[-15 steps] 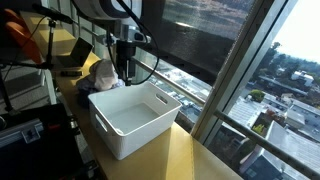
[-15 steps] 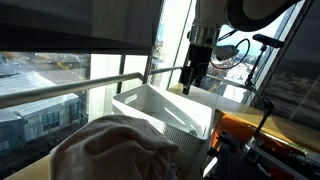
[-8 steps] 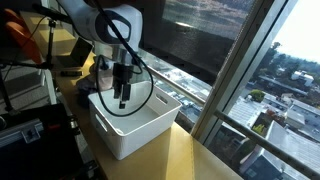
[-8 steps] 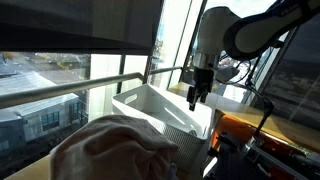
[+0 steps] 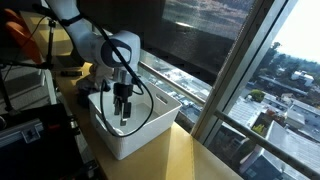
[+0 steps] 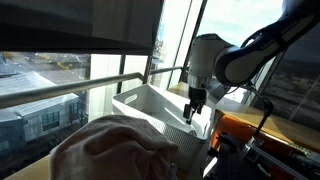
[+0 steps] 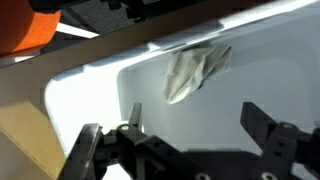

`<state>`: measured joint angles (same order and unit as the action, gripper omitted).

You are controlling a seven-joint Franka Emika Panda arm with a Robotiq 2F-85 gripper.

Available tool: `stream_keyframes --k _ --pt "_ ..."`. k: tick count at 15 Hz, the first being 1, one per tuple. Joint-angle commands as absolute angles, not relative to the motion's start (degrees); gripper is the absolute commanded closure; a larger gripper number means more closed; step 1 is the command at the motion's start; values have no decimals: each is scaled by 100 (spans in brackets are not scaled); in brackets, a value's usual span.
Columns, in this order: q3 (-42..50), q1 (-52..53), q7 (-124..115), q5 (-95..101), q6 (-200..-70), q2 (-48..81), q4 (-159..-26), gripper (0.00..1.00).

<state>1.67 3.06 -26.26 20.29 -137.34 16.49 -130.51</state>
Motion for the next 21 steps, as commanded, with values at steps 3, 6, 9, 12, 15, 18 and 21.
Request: stream_keyframes --k 3,6,9,12,15,18,21 --pt "532 597 -2896 2360 -13904 2190 -12766 0" --pt "569 699 -2879 2289 -13873 2363 -12651 0" --pt "611 764 -2872 2276 -13861 2490 -12590 0" --pt "685 798 -2859 2277 -13840 2615 -12571 0" --pt "739 782 -2821 2229 -13851 2704 -12571 26" --pt "753 802 -2821 2192 -13853 2721 -12567 49" --pt "716 802 -2786 2131 -13841 2689 -12574 73"
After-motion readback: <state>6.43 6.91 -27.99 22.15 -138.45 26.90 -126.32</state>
